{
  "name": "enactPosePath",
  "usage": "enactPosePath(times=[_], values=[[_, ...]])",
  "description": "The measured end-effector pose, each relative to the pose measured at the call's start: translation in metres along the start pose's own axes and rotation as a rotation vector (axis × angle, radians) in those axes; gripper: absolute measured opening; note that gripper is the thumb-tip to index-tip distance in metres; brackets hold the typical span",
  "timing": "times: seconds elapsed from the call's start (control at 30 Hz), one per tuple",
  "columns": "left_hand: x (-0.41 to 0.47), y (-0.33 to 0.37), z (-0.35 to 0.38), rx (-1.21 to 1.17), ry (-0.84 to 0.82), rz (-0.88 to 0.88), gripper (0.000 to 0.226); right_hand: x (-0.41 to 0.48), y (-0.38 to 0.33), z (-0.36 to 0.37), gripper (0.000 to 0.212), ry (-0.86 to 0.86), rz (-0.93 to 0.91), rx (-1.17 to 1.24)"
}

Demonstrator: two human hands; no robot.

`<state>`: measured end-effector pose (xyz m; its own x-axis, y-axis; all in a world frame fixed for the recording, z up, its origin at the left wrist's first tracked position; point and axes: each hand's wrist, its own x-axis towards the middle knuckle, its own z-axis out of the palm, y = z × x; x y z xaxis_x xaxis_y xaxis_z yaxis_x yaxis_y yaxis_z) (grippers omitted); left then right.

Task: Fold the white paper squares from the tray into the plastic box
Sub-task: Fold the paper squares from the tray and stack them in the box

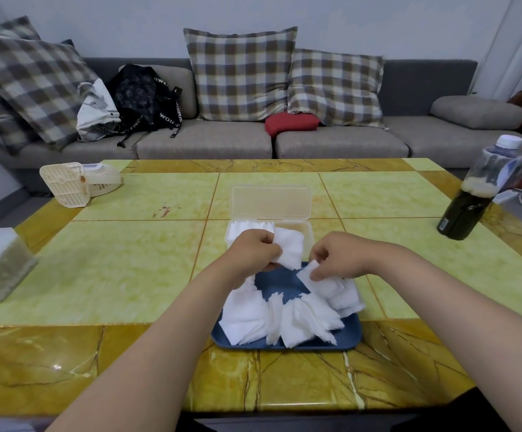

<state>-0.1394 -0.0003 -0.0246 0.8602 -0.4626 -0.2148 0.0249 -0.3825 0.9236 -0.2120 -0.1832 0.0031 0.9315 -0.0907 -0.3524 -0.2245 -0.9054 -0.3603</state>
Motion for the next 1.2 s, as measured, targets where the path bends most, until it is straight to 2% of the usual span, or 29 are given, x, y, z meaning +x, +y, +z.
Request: enactPosePath(times=[0.13,0.23,0.33,0.43,0.5,0.63,0.8,1.03,1.13,1.2], values=[[0.004,-0.003,-0.003,-0.030,0.140,-0.008,0.016,0.002,0.003,-0.004,0.009,0.099,-0.053,0.347],[0.006,-0.003,-0.006,-0.099,0.193,-0.007,0.015,0.005,0.004,-0.008,0.016,0.131,-0.059,0.608],[0.003,0.000,-0.007,-0.161,0.194,-0.014,0.015,0.007,0.001,-0.009,0.015,0.168,-0.092,0.735],[0.002,0.001,-0.007,-0.251,0.103,-0.048,0.024,0.011,-0.004,-0.007,0.013,0.217,-0.125,0.832],[0.000,0.003,-0.006,-0.309,-0.002,-0.056,0.007,0.012,-0.008,-0.006,0.008,0.245,-0.138,0.835],[-0.004,0.004,-0.005,-0.360,-0.091,-0.043,0.020,0.012,-0.013,-0.005,0.008,0.261,-0.159,0.795],[-0.002,0.002,-0.005,-0.472,-0.069,-0.048,0.022,0.015,-0.019,-0.003,0.010,0.286,-0.132,0.793],[-0.003,0.007,-0.005,-0.485,-0.131,-0.055,0.029,0.024,-0.025,0.003,0.038,0.446,-0.043,0.744],[-0.001,0.003,-0.006,-0.404,-0.061,-0.028,0.025,0.024,-0.026,0.002,0.039,0.408,-0.058,0.779],[0.001,0.002,-0.008,-0.399,0.001,-0.047,0.018,0.021,-0.026,0.000,0.028,0.326,-0.086,0.845]])
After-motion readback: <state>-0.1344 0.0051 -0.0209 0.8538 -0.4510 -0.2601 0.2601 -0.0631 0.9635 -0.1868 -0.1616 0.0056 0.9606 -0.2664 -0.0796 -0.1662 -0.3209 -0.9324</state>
